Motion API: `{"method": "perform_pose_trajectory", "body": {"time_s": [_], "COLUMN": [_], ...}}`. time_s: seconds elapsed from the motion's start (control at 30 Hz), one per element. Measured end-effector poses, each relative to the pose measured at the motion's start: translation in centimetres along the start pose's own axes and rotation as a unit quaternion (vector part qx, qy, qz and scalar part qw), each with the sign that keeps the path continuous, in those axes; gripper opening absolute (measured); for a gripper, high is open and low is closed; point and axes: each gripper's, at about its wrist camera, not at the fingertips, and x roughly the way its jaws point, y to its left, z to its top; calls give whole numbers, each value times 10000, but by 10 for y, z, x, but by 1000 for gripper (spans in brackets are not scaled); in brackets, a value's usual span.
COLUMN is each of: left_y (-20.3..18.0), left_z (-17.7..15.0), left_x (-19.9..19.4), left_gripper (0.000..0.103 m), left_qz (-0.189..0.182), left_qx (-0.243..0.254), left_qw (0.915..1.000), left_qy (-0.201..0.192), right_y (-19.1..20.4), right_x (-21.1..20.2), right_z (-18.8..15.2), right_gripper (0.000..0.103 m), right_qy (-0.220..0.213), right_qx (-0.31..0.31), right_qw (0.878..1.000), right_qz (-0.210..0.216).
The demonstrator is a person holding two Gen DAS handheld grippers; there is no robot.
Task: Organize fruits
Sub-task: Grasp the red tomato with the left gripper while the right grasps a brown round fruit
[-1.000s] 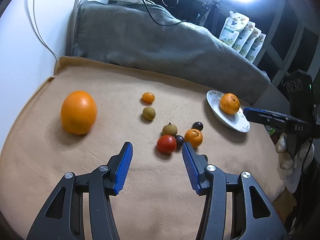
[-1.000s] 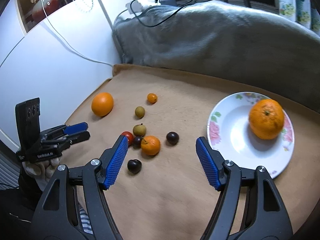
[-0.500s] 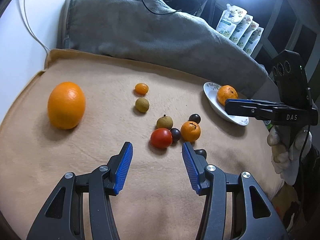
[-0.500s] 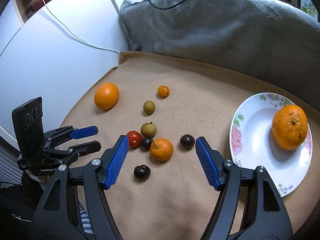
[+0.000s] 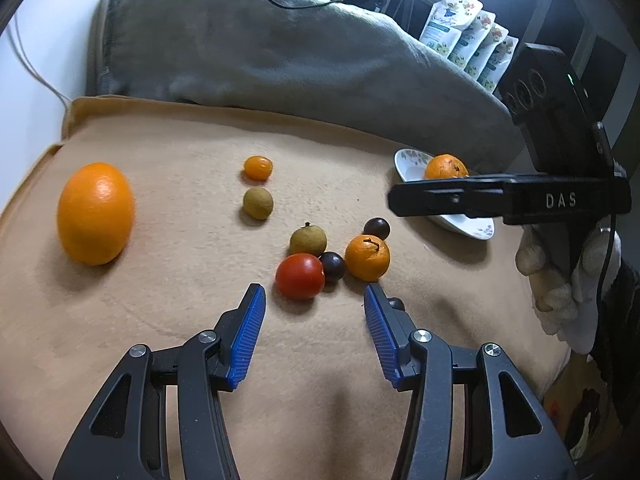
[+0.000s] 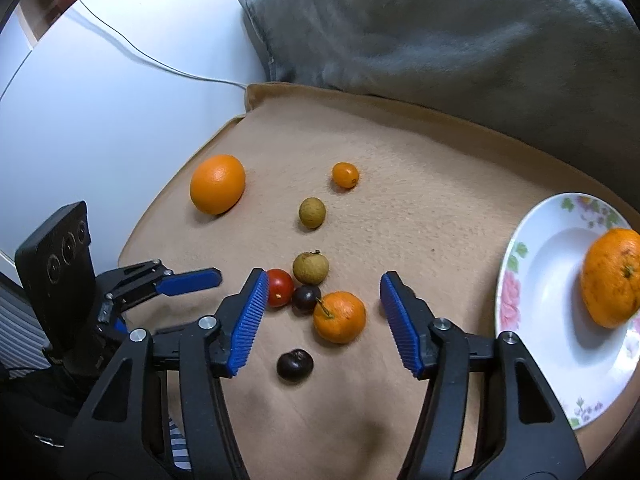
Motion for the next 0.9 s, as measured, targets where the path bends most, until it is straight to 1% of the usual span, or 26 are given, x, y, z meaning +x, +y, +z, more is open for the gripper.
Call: {"method": "perform_pose_trajectory", "body": {"time_s": [0.17,0.33,0.63,0.7,0.9], "left_y": [-4,-5,1,1,1], "left_z": [3,3,4,5,9], "left_x": [11,20,28,29,32], "left_gripper": [48,45,44,44,42], "left_qz": [-31,-26,1,-7,12], "left_qx": [82,104,31,32,12], "left_qw": [9999,9998,9997,9997,9997], "left_qy": [88,164,229,239,233], "right_y": [2,4,2,1,-1], "right_x": [20,41,63,66,73], "right_z": [9,17,23,23,24], "right_gripper": [60,55,52,50,48], "right_qy": [269,555,827,865,929], "right_qx": [22,71,202,246,306], "right_qw": [9995,9981,9958,9953,9945], "right_qz": [140,266,344,368,376]}}
